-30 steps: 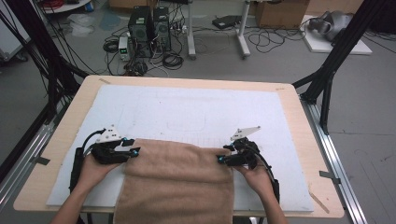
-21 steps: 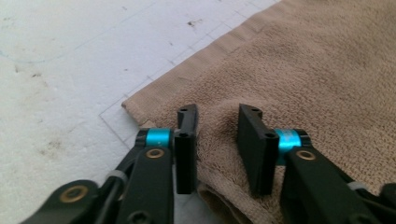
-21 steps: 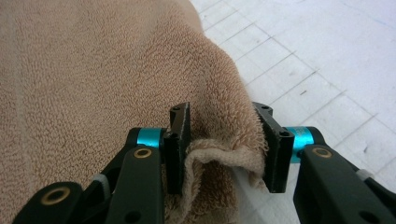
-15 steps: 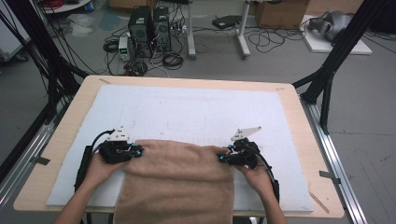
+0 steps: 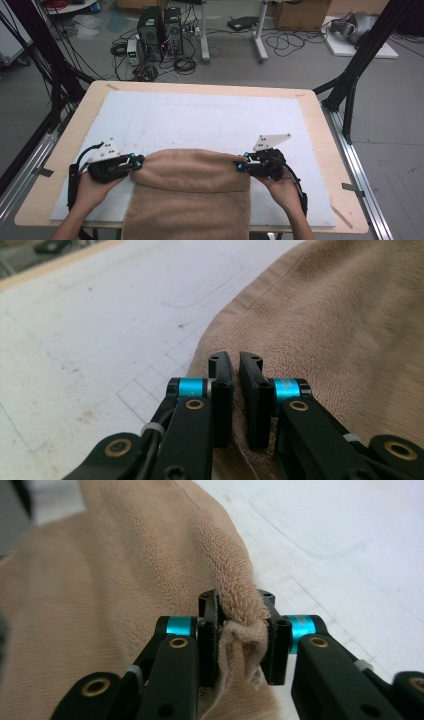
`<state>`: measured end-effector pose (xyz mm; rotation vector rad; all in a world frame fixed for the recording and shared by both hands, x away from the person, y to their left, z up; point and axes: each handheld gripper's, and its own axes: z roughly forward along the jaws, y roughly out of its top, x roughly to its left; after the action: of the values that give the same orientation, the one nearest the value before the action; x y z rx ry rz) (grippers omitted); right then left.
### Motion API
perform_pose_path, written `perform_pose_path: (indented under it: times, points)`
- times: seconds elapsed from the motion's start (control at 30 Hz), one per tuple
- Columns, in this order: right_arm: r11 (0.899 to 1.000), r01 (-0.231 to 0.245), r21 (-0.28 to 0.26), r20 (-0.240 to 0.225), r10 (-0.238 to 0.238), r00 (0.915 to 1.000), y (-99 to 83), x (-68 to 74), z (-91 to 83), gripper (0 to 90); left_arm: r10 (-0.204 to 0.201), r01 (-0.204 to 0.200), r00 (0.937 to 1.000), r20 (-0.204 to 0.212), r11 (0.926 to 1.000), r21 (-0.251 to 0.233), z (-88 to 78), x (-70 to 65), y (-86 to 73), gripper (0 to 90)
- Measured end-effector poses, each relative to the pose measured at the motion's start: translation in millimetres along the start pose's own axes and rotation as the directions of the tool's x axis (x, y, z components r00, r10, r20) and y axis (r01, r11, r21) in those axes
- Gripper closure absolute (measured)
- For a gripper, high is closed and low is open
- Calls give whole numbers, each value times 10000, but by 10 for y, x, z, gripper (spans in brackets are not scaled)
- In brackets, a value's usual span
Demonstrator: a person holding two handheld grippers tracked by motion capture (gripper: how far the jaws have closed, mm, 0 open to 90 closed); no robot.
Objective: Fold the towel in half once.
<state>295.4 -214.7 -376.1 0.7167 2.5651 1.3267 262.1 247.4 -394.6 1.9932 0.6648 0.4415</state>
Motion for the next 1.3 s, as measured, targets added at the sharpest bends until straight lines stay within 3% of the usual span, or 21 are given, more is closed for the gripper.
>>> perform_pose_path:
  times: [0.13,0.17,0.23,0.37,0.47,0.77,0.97,1.13,1.3]
  points:
    - [9985,450,-325,-339,-461,9984,-82,352,-207,720,189,-161,9985,523,9984,-534,-314,-309,-161,829]
    - [9976,538,-432,-549,-561,9969,-115,452,-272,687,316,-266,9963,795,9976,-636,-413,-399,-200,811]
    - [9950,754,-654,-838,-808,9932,-183,618,-382,638,437,-373,9946,940,9969,-690,-536,-504,-236,738]
    - [9946,735,-730,-1038,-808,9913,-244,734,-447,582,657,-626,9952,726,9971,-443,-594,-524,-225,675]
    - [9960,616,-641,-897,-672,9937,-242,660,-400,555,599,-585,9967,544,9979,-271,-506,-435,-214,656]
    - [9997,209,145,239,-212,9995,-345,298,-114,519,65,-64,10000,-24,9998,206,-63,-103,-212,608]
    - [9986,-407,352,664,383,9971,-432,12,22,461,-314,329,9993,-182,9952,923,185,42,-231,471]
    - [9966,-680,473,576,653,9962,-511,-121,126,430,-482,498,9987,-143,9868,1544,320,110,-265,441]
    - [9936,-873,711,404,846,9956,-564,-178,191,393,-472,438,9988,133,9807,1908,383,129,-285,491]
